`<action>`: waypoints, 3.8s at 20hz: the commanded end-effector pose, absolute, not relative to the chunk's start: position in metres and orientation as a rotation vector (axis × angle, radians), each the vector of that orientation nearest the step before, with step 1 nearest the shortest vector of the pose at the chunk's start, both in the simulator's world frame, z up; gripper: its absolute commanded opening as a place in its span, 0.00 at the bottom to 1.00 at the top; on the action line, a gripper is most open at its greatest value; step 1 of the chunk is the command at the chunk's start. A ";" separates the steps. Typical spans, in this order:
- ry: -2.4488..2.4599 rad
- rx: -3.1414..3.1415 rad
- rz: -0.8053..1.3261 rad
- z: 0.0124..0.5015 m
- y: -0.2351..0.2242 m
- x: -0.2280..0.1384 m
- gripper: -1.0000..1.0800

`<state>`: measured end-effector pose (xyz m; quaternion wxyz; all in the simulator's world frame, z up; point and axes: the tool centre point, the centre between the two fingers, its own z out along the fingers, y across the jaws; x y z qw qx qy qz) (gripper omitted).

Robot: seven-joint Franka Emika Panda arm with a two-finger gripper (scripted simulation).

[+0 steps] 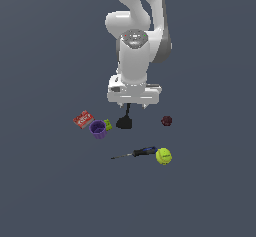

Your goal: Pick up a designated object from a clutter of objects.

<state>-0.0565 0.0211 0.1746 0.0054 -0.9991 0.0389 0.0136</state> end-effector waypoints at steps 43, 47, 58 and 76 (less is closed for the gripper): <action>0.361 -3.121 0.001 0.028 0.009 -0.174 0.96; 0.362 -3.121 0.000 0.019 0.009 -0.174 0.96; 0.362 -3.121 0.000 0.015 0.009 -0.174 0.00; 0.365 -3.121 0.000 0.046 0.004 -0.163 0.00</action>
